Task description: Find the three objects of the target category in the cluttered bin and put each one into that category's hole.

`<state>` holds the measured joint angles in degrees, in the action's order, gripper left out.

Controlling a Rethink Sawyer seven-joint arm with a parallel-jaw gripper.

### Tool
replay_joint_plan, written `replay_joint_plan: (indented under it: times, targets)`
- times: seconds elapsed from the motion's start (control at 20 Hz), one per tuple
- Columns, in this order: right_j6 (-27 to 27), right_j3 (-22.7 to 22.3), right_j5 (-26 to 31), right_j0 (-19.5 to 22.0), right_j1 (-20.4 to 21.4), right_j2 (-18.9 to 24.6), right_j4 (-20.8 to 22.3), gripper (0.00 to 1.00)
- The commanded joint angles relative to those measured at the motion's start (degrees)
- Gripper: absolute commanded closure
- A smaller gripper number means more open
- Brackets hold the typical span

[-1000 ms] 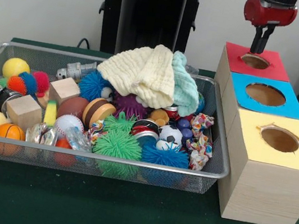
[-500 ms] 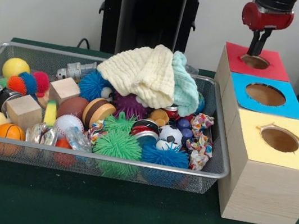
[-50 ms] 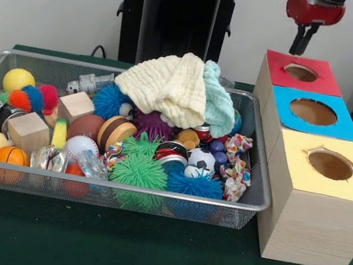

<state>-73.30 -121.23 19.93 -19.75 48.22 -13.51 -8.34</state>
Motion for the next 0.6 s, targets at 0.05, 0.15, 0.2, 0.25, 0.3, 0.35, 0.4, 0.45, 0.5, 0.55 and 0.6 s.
replay_joint_plan:
  times: [0.05,0.15,0.2,0.25,0.3,0.35,0.4,0.45,0.5,0.55,0.6]
  targets:
    - [-8.2,7.4,12.2,1.7,4.0,-6.8,4.4,1.00]
    - [-6.6,6.9,11.8,3.6,5.4,-6.2,5.3,1.00]
    - [-6.0,6.6,11.6,4.4,5.8,-5.8,5.7,1.00]
    - [-4.7,6.1,11.1,6.0,6.6,-5.1,6.2,1.00]
    - [-3.6,5.7,11.0,7.4,7.2,-4.4,6.6,1.00]
    - [-2.5,5.3,10.9,8.9,7.8,-3.7,7.0,1.00]
    - [-1.3,5.0,10.9,10.5,8.5,-2.9,7.4,1.00]
    - [-0.1,4.6,10.9,12.1,9.2,-2.0,7.7,1.00]
    - [0.6,4.3,11.0,13.4,9.7,-1.2,8.0,1.00]
    - [2.5,3.7,11.2,15.8,10.9,-0.1,8.2,1.00]
    - [4.0,3.4,11.6,17.7,11.6,0.8,8.5,1.00]
